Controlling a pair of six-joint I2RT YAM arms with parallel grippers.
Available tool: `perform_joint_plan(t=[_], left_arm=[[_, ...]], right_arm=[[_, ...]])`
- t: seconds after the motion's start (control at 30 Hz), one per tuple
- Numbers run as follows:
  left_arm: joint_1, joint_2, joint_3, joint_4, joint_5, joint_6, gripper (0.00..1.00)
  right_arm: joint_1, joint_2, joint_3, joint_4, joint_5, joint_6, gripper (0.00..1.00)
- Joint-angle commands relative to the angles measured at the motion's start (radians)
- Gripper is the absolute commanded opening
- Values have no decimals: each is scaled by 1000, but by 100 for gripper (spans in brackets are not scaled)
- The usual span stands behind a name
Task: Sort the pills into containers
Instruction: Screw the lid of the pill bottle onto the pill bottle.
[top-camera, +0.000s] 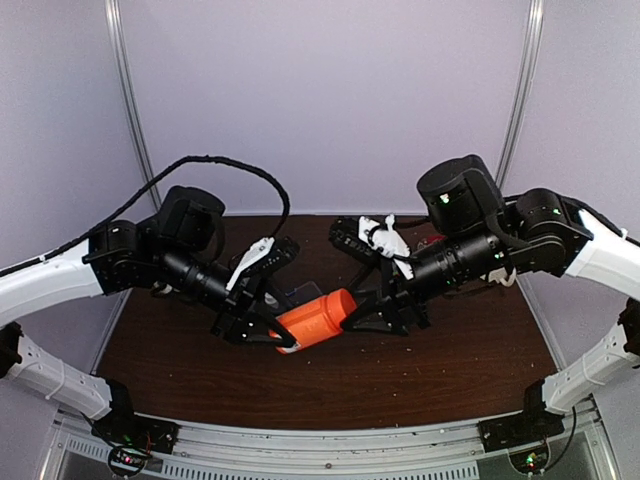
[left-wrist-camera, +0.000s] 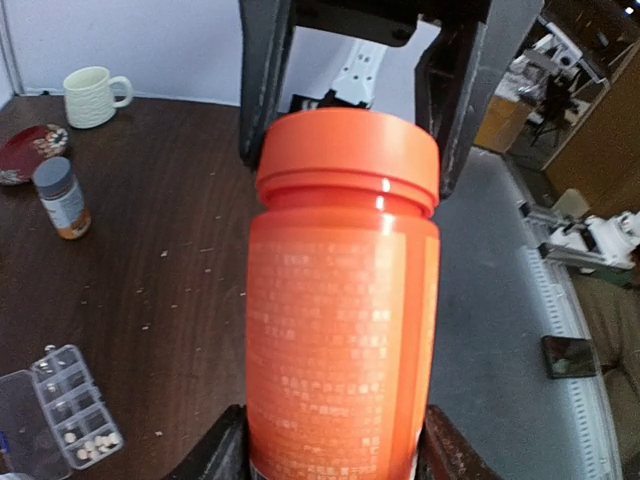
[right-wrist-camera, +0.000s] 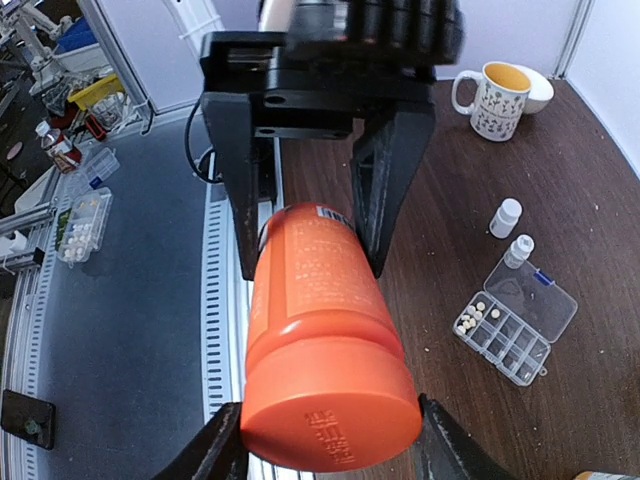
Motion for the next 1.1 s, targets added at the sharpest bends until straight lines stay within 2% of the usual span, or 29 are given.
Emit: perform_joint_plan(t=[0.0, 0.2, 0.4, 0.6, 0.7, 0.8, 0.87, 0.93, 1.07], left_arm=[[5, -47, 14, 242, -342, 112, 0], [-5, -76, -44, 372, -493, 181, 0], [-70, -81, -76, 401, -597, 428, 0], [-145, -48, -57, 415, -879, 628, 0], [-178, -28, -60, 459, -1001, 715, 0], [-182, -31, -56, 477, -986, 694, 0], [-182, -38, -68, 492, -938, 671, 0], [-182, -31, -67, 485, -919, 656, 0], [-177, -19, -76, 463, -886, 608, 0]], right_arm=[[-23, 54, -68, 57, -80, 219, 29], [-55, 46, -104, 211, -102, 472, 29], [-112, 63, -86, 209, -190, 632, 27], [-183, 32, -198, 303, -252, 810, 21], [-224, -3, -283, 415, -289, 916, 19], [-244, -19, -297, 433, -278, 924, 20], [-245, -19, -282, 403, -267, 908, 34], [-247, -26, -287, 430, -281, 923, 60], [-265, -67, -279, 383, -237, 878, 78]])
